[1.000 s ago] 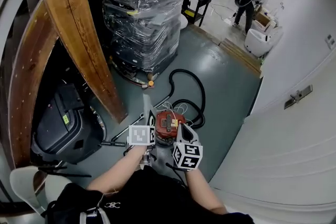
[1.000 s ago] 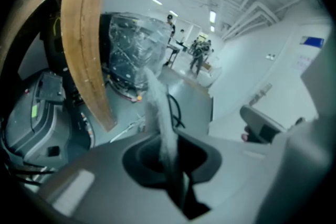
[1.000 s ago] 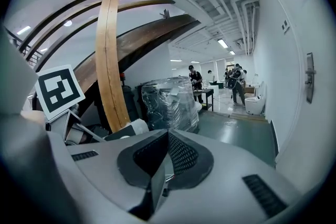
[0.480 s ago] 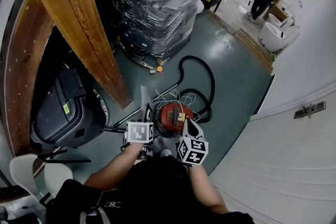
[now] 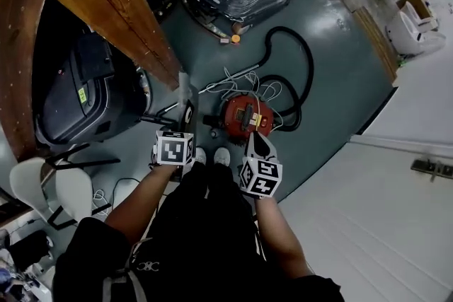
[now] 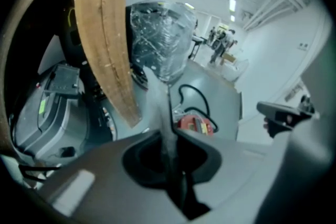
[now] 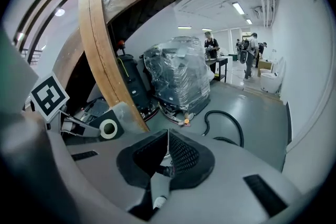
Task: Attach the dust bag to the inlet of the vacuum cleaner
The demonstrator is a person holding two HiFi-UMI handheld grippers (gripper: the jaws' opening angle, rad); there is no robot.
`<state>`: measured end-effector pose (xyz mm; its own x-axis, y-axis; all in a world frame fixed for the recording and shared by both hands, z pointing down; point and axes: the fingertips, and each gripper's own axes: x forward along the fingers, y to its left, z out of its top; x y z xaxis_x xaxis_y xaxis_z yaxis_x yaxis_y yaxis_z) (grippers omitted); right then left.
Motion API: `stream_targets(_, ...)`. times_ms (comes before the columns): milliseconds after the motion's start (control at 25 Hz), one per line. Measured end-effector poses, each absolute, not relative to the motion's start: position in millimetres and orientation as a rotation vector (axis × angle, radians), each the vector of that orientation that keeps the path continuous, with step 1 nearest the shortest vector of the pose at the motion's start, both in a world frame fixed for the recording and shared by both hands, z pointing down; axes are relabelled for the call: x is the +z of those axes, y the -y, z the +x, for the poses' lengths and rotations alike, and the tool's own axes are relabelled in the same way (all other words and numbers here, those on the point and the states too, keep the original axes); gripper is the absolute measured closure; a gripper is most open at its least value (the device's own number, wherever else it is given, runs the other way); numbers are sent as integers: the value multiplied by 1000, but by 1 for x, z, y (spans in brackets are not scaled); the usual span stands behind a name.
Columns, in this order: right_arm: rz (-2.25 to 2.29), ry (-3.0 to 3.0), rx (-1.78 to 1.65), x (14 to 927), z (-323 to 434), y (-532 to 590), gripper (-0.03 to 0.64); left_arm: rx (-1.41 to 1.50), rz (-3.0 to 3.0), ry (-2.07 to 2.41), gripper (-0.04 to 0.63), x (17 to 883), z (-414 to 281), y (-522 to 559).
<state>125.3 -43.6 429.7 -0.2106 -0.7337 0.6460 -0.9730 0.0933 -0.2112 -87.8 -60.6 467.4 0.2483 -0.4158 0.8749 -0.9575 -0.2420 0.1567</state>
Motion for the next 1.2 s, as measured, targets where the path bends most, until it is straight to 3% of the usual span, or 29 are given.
stream_targets(760,1579,1825,980,661,158,69,617,1047,1755,1231,572,736,-90,86)
stream_targets(1080,1630,1783,1008,713,167,71,617,1090,1738,1207,572,807,-90,80)
stream_targets(1200,1632,1761,1018,727,168,69,549,1117,1737,1195,572,820,-90,73)
